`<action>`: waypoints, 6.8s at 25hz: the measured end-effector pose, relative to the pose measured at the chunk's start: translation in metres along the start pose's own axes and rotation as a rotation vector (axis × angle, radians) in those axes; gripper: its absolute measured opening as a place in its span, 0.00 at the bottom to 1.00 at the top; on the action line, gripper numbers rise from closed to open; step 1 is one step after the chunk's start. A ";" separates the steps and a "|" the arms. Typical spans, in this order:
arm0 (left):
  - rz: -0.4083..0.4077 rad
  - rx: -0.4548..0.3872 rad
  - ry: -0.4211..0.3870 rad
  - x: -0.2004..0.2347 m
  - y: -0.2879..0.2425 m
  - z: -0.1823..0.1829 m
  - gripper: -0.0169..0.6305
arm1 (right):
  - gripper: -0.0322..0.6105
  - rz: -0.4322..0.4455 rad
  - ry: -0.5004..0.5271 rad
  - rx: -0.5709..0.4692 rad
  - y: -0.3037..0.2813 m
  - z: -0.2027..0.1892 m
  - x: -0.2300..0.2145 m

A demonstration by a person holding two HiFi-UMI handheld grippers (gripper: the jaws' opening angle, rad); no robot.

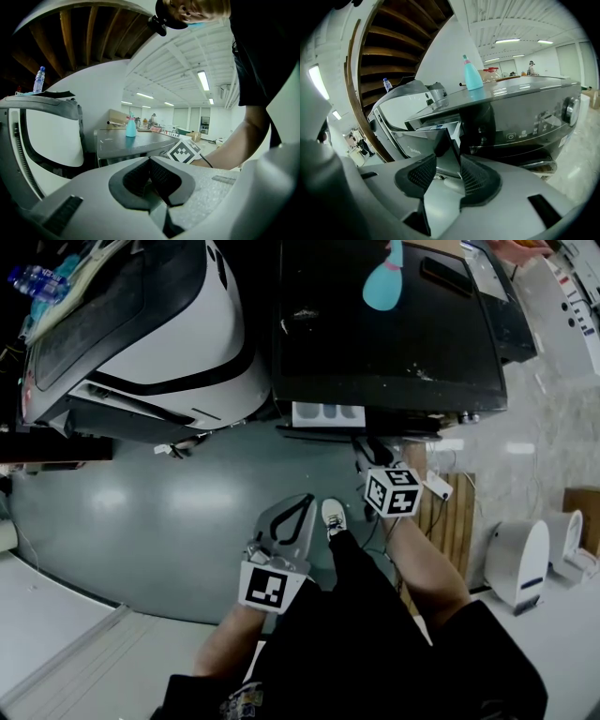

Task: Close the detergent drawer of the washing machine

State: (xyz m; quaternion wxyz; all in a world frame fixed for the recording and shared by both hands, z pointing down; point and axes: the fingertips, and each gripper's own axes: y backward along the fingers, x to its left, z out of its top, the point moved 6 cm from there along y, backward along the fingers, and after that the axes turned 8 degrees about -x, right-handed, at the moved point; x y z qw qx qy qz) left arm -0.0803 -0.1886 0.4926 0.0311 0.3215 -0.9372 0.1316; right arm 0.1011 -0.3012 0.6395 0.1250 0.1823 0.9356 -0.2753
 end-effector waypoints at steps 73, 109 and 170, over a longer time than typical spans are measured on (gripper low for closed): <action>0.098 -0.164 -0.097 -0.026 0.191 0.043 0.03 | 0.05 0.254 0.265 -0.424 0.176 0.089 0.216; 0.020 -0.232 -0.093 -0.163 0.310 0.030 0.03 | 0.05 0.241 0.304 -0.515 0.428 0.009 0.258; 0.065 -0.231 -0.100 -0.372 0.263 0.007 0.03 | 0.05 0.323 0.229 -0.479 0.569 -0.039 0.115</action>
